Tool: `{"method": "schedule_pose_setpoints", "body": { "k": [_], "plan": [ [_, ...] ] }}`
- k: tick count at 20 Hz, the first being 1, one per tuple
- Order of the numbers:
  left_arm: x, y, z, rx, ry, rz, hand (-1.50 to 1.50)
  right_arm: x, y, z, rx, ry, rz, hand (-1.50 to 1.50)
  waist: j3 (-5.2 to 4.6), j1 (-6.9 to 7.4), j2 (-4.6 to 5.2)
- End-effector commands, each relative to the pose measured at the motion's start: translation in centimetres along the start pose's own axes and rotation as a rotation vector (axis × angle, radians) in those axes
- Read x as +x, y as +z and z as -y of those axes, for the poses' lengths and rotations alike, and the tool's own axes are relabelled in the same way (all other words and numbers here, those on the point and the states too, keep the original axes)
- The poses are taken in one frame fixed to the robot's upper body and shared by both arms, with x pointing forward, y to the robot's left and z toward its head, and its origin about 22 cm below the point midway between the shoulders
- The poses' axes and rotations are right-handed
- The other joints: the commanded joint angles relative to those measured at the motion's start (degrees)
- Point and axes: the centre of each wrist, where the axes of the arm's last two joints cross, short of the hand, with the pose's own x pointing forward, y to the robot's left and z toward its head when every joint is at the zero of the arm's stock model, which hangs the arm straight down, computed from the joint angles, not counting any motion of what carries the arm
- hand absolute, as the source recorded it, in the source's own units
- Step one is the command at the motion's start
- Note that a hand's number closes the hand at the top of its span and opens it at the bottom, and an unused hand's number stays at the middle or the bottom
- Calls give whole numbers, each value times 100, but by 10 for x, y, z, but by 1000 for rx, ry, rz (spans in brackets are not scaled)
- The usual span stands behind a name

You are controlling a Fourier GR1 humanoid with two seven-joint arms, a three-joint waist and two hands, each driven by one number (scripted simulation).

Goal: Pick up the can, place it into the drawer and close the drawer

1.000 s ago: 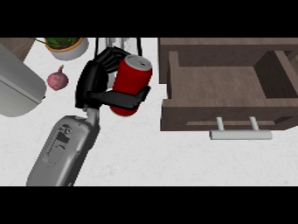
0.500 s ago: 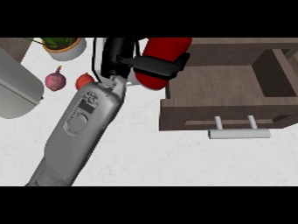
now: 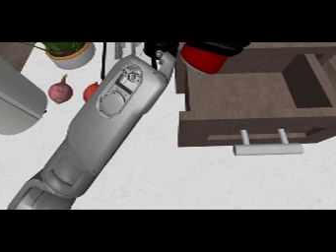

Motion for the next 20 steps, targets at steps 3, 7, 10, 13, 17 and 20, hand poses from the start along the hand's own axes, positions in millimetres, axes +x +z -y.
{"method": "schedule_pose_setpoints", "body": {
  "k": [3,7,10,13,17,20],
  "plan": [
    [1,-20,14,-1,-21,-28,150,4,-18,-6,0,-9,-11,-150,0,-29,23],
    [0,-23,28,-6,-59,-26,150,-1,-22,-9,8,1,5,-150,4,-129,45],
    [8,-27,34,-7,-76,-31,150,-11,-7,-6,10,1,-7,-150,7,-138,33],
    [10,-30,39,11,-98,-32,150,2,-19,2,18,1,-25,-150,6,-152,35],
    [7,-28,46,-2,-116,-47,150,-11,-14,-9,25,2,-14,-150,9,-206,40],
    [-15,-32,35,7,-118,-68,150,-5,-24,-7,22,5,27,-150,10,-259,77]
  ]
}}
